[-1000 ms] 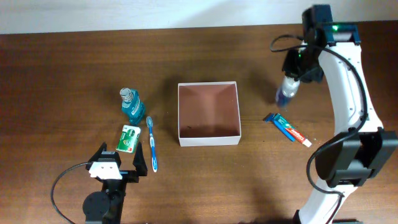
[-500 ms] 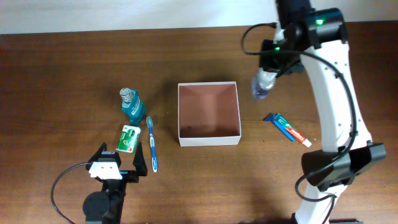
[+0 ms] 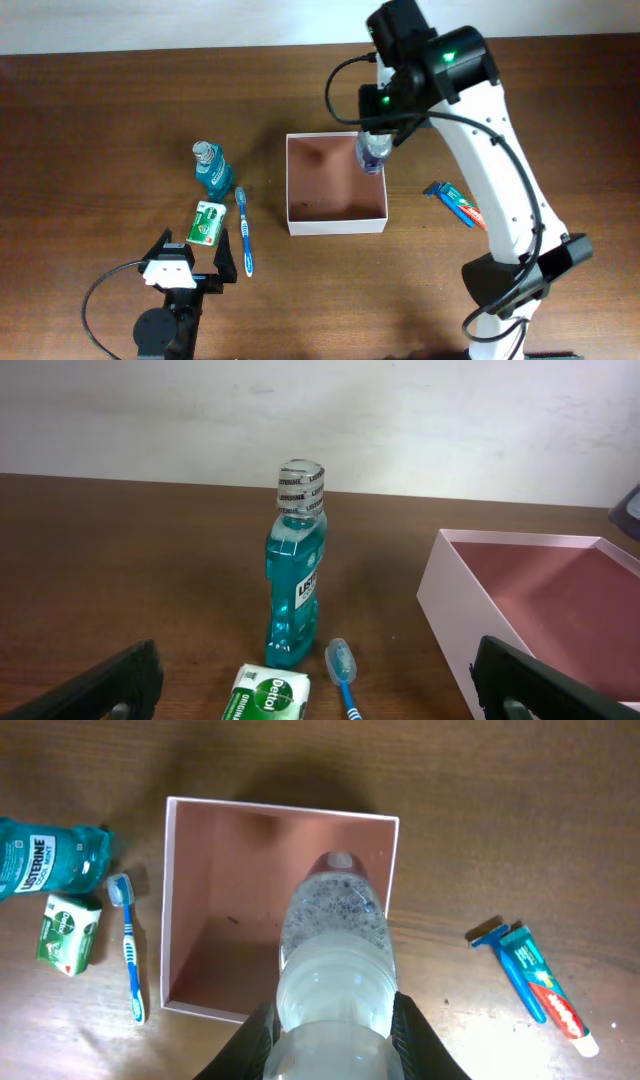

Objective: Pack container
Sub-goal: 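Lift the soap bottle and lower it into the box's back-right corner, then release the soap bottle and move the right gripper back right, then lower the right gripper onto the blue razor and grasp it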

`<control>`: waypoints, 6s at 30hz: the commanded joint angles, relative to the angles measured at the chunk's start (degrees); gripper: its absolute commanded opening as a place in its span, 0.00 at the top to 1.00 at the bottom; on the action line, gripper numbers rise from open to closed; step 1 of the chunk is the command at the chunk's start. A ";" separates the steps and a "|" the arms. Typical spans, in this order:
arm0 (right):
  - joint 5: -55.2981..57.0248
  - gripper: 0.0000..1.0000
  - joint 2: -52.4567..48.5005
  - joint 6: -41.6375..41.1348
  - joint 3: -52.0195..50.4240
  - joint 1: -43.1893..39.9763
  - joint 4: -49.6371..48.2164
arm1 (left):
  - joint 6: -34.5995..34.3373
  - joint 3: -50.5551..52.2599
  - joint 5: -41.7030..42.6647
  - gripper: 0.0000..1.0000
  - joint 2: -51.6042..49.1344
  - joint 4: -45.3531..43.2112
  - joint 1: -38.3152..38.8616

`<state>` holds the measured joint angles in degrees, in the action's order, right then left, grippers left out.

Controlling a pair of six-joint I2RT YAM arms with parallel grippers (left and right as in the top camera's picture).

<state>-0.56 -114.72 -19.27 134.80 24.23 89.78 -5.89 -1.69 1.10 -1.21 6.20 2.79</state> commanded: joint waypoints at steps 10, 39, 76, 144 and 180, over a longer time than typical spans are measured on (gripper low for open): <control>4.24 0.77 -2.89 -1.25 1.01 1.33 -2.14 | -0.52 0.46 0.63 0.00 0.55 -0.22 -0.33; 9.66 0.77 -13.00 -6.75 0.72 1.31 -4.92 | -0.52 0.46 0.63 0.01 0.55 -0.22 -0.33; 10.29 0.48 -8.63 -3.43 6.80 -2.69 2.60 | -0.52 0.46 0.63 0.00 0.55 -0.22 -0.33; -18.03 0.59 17.31 53.59 -66.07 -29.86 -32.20 | -0.52 0.46 0.63 0.00 0.55 -0.22 -0.33; -21.94 0.63 4.85 50.80 -59.25 -29.44 -31.21 | -0.52 0.46 0.63 0.01 0.55 -0.22 -0.33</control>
<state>-19.42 -109.49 32.84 71.53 -5.56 57.60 -5.91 -1.69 1.10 -1.21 6.20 2.79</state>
